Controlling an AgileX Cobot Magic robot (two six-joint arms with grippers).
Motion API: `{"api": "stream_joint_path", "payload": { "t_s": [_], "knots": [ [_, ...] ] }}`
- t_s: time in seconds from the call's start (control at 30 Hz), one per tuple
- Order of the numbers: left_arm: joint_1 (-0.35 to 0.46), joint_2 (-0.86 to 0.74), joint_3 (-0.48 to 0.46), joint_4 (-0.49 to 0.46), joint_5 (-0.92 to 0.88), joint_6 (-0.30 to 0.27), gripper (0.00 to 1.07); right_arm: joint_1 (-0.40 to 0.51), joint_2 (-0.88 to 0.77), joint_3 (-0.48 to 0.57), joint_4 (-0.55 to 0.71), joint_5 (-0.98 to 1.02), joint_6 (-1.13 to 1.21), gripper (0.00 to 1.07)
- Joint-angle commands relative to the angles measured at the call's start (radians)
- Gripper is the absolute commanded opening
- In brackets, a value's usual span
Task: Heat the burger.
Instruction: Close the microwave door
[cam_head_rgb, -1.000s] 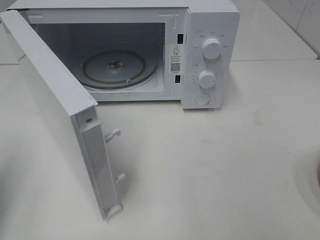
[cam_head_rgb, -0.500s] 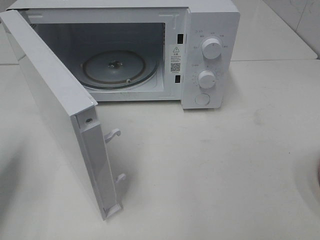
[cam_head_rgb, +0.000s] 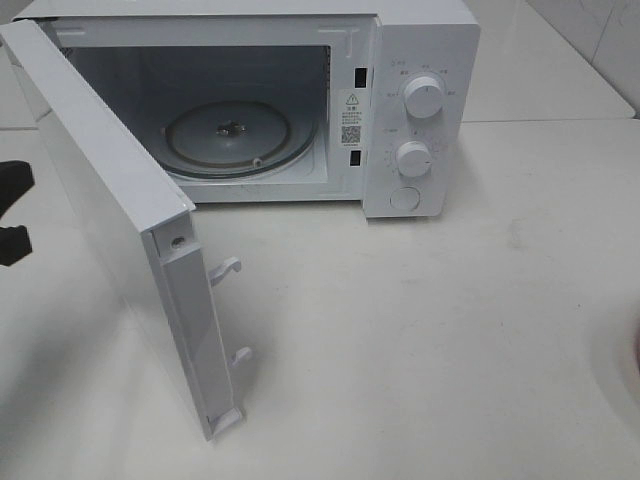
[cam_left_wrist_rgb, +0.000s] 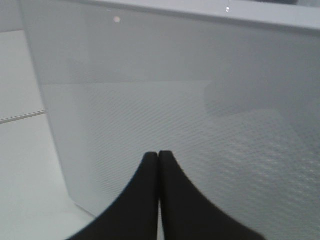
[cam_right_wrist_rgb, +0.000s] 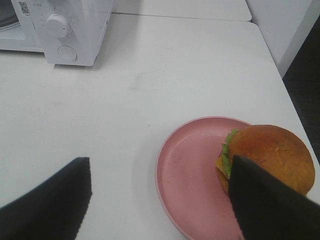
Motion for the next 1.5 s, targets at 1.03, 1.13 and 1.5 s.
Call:
{"api": "stream_joint_path", "payload": {
  "t_s": [1.03, 1.13, 1.5],
  "knots": [
    [-0.743, 0.463, -0.604, -1.186, 0.058, 0.641, 0.0, -0.008, -0.03, 0.003, 0.002, -0.014, 0.001, 0.75],
    [-0.751, 0.499, -0.678, -1.259, 0.072, 0.681, 0.0, -0.008, -0.03, 0.003, 0.002, -0.014, 0.001, 0.75],
    [-0.75, 0.606, -0.893, -1.354, 0.147, 0.778, 0.0, -0.008, -0.03, 0.003, 0.002, -0.014, 0.001, 0.75]
  ]
}}
